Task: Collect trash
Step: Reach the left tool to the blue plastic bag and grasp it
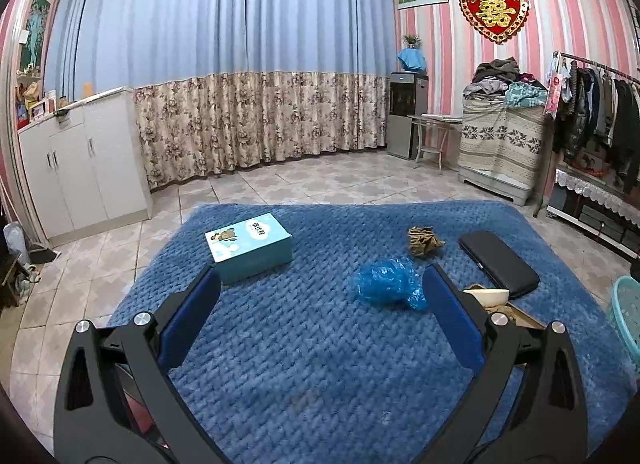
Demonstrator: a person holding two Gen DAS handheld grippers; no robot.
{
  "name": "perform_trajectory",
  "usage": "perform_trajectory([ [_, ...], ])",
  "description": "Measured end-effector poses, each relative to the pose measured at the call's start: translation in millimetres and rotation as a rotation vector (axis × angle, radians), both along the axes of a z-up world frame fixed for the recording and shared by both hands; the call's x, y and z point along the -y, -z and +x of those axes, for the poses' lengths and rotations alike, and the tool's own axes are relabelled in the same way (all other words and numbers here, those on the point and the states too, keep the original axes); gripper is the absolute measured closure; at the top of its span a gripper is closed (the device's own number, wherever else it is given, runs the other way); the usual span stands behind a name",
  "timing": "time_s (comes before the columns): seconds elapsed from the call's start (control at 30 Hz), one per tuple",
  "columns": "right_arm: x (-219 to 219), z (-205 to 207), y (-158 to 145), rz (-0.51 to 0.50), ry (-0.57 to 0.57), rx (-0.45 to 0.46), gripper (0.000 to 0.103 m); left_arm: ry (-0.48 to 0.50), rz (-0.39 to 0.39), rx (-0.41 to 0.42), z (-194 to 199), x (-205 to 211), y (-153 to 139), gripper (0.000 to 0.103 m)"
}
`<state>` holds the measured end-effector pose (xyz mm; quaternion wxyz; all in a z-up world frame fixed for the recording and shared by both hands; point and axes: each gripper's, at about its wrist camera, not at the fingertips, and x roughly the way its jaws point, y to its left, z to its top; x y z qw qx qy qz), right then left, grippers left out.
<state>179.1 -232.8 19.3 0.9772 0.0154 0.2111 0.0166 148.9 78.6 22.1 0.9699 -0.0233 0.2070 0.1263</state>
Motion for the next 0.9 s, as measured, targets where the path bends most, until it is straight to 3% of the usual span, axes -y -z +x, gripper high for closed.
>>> perform_trajectory([
  [0.2, -26, 33, -10, -0.009, -0.08, -0.017, 0.005, -0.007, -0.003, 0.0, 2, -13, -2, 0.005],
  [0.4, -57, 64, 3, -0.064, -0.128, -0.042, 0.005, 0.021, -0.044, -0.087, 22, -20, 26, 0.005],
  [0.57, -64, 78, 35, -0.069, -0.116, -0.165, 0.005, 0.036, -0.029, -0.154, 57, -10, 52, 0.005],
  [0.77, -62, 76, 47, -0.101, -0.099, -0.197, 0.005, 0.134, -0.079, -0.225, 112, 12, 71, 0.005],
  [0.9, -57, 77, 53, -0.068, -0.124, -0.233, 0.005, 0.177, -0.11, -0.273, 146, 16, 85, 0.006],
])
